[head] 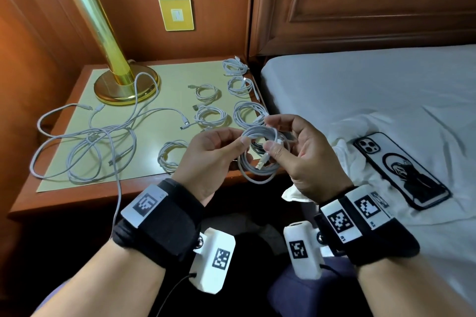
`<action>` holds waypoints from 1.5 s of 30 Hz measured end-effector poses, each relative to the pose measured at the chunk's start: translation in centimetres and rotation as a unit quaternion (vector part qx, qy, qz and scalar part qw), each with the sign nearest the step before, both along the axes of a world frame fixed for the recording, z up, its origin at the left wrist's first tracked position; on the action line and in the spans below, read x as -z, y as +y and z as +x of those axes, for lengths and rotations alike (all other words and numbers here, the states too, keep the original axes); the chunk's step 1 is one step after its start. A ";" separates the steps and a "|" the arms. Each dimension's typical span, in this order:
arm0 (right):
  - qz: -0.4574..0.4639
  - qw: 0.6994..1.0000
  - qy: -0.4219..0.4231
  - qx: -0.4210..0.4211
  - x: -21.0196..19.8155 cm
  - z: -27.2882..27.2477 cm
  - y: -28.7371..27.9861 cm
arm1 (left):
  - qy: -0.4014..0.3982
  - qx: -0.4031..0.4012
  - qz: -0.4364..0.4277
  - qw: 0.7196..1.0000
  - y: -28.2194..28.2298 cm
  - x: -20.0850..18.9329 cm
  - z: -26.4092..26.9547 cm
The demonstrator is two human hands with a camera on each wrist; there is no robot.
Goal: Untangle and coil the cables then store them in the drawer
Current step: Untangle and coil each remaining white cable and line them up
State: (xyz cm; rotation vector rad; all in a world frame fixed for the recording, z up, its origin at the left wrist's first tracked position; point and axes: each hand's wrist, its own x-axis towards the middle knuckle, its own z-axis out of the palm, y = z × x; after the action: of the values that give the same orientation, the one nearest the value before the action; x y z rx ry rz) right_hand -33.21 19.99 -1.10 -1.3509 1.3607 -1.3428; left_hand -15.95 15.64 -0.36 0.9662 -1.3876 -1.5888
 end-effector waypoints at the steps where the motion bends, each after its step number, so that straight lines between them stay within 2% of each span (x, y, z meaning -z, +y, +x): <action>1: 0.000 1.000 0.027 0.013 0.0 0.0 0.1 | -0.013 0.005 -0.012 1.000 0.0 0.0 -0.1; 5: -0.007 0.978 0.183 0.103 1.0 0.3 -0.3 | -0.067 0.008 -0.064 0.996 0.5 0.2 -1.1; 7: -0.021 0.964 0.227 0.139 1.3 0.7 -0.6 | -0.084 0.003 -0.084 0.993 0.6 0.1 -1.5; 10: -0.019 0.976 0.182 0.117 1.1 0.3 -0.7 | -0.086 -0.027 -0.082 0.993 0.3 0.0 -1.1; 13: 0.038 0.997 0.058 0.017 0.3 -0.5 -0.6 | -0.090 -0.045 -0.074 0.992 -0.1 0.1 -0.2; 16: 0.074 0.995 -0.024 -0.056 0.1 -1.1 -0.2 | -0.092 -0.054 -0.050 0.993 -0.3 0.2 0.2; 18: 0.080 0.995 -0.019 -0.053 0.3 -1.3 -0.3 | -0.103 -0.060 -0.042 0.992 -0.5 0.4 0.2; 22: 0.060 0.996 0.064 -0.009 0.9 -1.2 -0.6 | -0.140 -0.059 -0.070 0.986 -0.7 0.8 0.0; 26: 0.064 0.991 0.114 0.036 0.9 -0.3 -0.5 | -0.177 -0.024 -0.123 0.976 -0.3 0.8 -0.4; 29: 0.064 0.984 0.154 0.057 1.1 0.0 -0.6 | -0.183 -0.007 -0.123 0.975 -0.3 1.1 -0.5; 33: 0.071 0.982 0.156 0.075 1.4 0.1 -1.2 | -0.132 -0.036 -0.110 0.985 -0.1 1.2 -0.6; 35: 0.069 0.986 0.122 0.089 1.4 0.0 -1.3 | -0.100 -0.043 -0.105 0.988 0.2 1.0 -0.7; 39: 0.058 0.990 0.028 0.124 1.0 -0.5 -1.4 | 0.037 -0.029 0.049 0.998 0.0 0.5 -0.5; 40: 0.052 0.990 0.023 0.129 0.9 -0.6 -1.4 | 0.031 -0.027 0.054 0.998 -0.2 0.6 -0.5; 43: 0.036 0.991 0.044 0.120 0.4 -0.4 -1.0 | -0.080 0.027 -0.026 0.996 -0.2 1.5 -0.8; 45: 0.031 0.992 0.070 0.102 0.3 0.1 -0.8 | -0.106 0.048 -0.041 0.992 -0.1 2.1 -1.0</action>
State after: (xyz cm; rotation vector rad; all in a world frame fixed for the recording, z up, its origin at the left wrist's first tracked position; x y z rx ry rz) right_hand -33.15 19.15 -1.39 -1.3122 1.6604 -1.3458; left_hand -16.96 15.58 -2.43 1.0572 -1.6545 -1.5192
